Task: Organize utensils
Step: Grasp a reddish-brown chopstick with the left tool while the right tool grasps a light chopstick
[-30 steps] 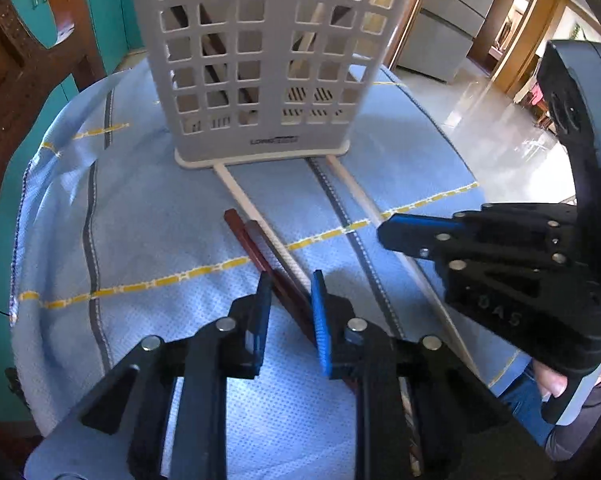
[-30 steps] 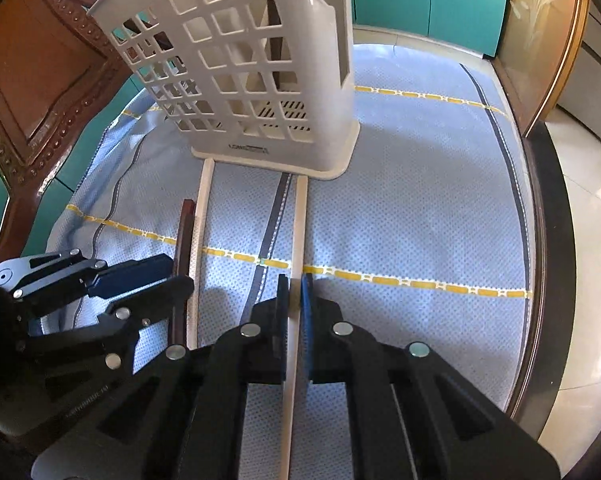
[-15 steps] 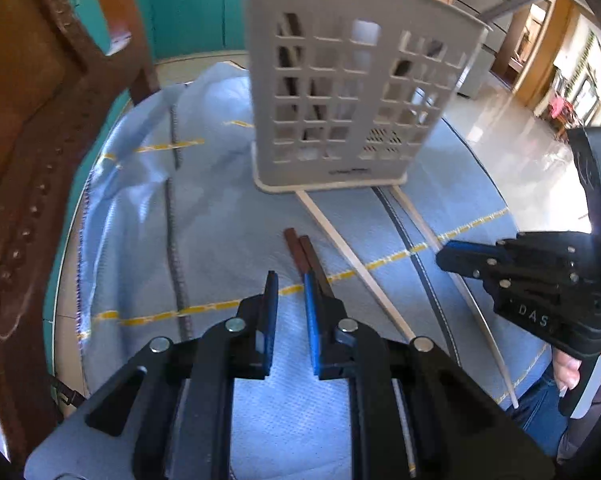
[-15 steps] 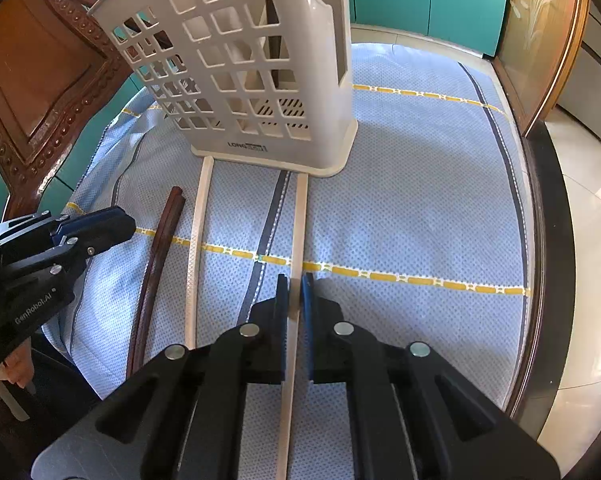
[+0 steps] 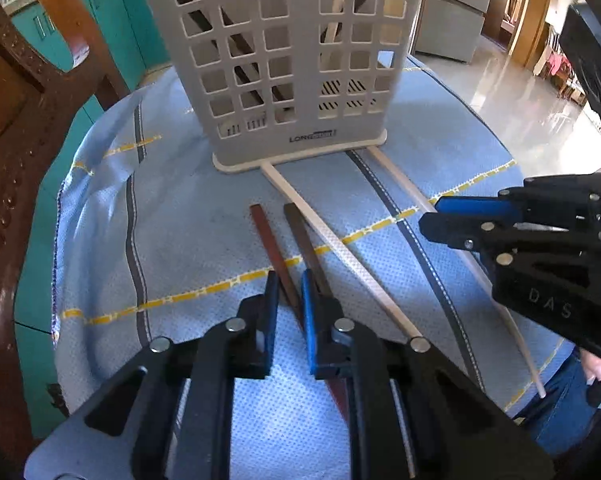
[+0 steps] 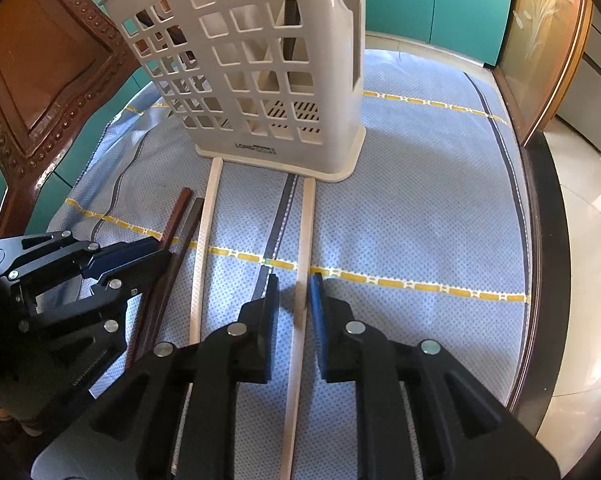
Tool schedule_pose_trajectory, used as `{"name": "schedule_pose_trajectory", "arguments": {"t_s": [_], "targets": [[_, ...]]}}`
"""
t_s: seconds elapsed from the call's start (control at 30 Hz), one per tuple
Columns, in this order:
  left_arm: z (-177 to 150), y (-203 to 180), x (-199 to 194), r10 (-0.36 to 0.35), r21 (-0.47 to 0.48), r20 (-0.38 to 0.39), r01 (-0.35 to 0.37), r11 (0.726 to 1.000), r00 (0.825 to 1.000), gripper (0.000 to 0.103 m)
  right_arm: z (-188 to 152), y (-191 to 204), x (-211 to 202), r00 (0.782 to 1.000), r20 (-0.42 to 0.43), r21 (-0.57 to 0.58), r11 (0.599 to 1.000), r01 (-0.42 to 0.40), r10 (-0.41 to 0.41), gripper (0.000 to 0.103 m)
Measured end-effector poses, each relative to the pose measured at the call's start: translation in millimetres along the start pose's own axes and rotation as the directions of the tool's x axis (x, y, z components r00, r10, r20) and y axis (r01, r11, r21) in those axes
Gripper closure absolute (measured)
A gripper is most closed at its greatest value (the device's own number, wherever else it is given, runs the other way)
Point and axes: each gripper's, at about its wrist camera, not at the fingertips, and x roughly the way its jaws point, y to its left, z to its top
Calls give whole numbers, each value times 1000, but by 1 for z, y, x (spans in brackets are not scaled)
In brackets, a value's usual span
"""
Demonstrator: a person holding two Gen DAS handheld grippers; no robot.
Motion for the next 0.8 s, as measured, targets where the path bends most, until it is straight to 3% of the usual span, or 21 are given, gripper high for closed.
{"name": "schedule_pose_trajectory", "arguments": {"t_s": [0.27, 0.5, 0.6, 0.8], "targets": [[9, 29, -20, -2, -33, 8, 2, 999, 1000, 96, -2, -1, -4, 999, -36, -48, 999, 14, -15, 94], [16, 23, -8, 26, -41, 4, -26, 999, 1000, 95, 0, 0, -5, 998, 36, -55, 997, 45, -43, 83], [22, 18, 0, 30, -41, 1, -30, 999, 1000, 90, 6, 3, 3, 993, 68, -56, 993, 100, -96, 79], [23, 12, 5, 52, -33, -4, -52, 998, 999, 85, 14, 8, 12, 983, 129, -73, 988, 137, -127, 80]]}}
